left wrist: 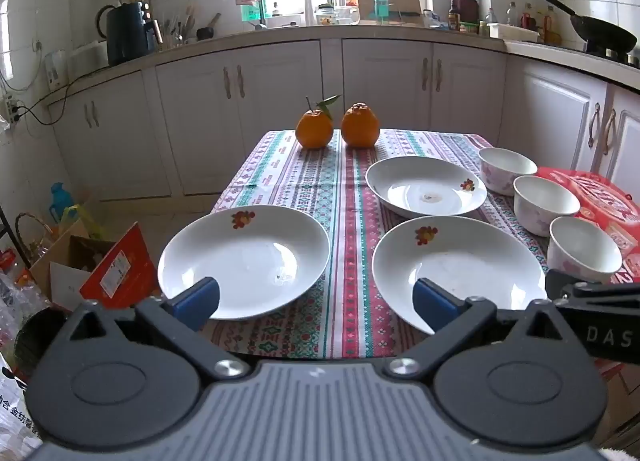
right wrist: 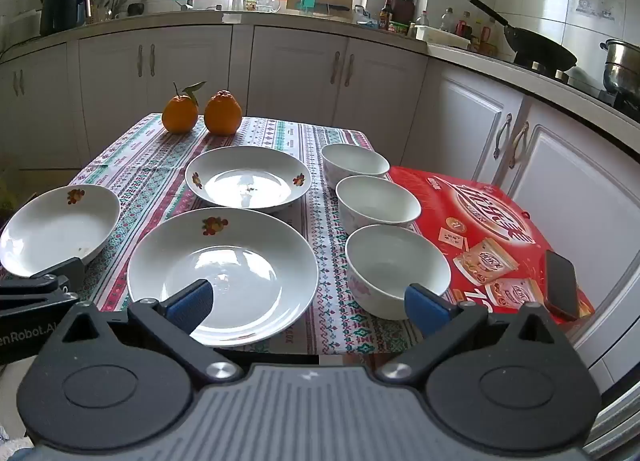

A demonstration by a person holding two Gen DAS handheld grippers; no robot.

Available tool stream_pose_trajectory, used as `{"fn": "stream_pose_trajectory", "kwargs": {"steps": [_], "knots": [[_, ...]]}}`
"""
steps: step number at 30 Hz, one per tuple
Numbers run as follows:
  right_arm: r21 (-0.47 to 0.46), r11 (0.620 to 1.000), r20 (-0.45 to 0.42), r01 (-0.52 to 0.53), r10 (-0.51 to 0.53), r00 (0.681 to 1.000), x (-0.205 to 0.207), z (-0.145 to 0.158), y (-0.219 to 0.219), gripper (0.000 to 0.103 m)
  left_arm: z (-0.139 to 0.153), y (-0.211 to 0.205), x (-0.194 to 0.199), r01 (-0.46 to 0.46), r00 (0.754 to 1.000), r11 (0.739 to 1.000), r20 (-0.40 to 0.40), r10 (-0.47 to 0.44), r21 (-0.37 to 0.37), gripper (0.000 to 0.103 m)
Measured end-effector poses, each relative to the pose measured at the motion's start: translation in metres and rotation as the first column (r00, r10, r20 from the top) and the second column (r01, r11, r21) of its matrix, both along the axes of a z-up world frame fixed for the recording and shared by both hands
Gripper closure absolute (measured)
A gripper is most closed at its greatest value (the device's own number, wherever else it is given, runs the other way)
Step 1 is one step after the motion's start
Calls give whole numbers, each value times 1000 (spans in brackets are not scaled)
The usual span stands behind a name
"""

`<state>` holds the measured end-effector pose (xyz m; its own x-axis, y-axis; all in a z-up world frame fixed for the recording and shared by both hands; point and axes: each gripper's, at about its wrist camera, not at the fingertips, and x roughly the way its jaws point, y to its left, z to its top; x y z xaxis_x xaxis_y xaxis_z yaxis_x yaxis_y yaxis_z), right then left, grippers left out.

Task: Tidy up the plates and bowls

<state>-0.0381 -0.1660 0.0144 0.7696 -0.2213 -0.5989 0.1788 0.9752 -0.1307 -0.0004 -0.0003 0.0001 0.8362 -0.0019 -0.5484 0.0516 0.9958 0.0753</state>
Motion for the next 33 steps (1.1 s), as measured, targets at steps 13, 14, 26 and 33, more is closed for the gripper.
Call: {"fn": "stream_pose_trajectory", "kwargs": {"steps": [13,14,26,33], "knots": [[8,1000,4,0,0,1000,-1,0,-1,0,0,1,3,3,1000,1000,1,-3,-8,1],[8,1000,4,-1,1,1000,-1,0,-1,0,0,1,3,3,1000,1000,1,-3,-8,1],[14,1000,4,-1,1,1000,-1,1,0,0,3,-1,-1,4,1000,1000,1,-4,-9,1],[14,1000,3,0,0,1000,-1,3,3,0,4,-1,-1,6,1000,1000,2,-6,-10,1]]}}
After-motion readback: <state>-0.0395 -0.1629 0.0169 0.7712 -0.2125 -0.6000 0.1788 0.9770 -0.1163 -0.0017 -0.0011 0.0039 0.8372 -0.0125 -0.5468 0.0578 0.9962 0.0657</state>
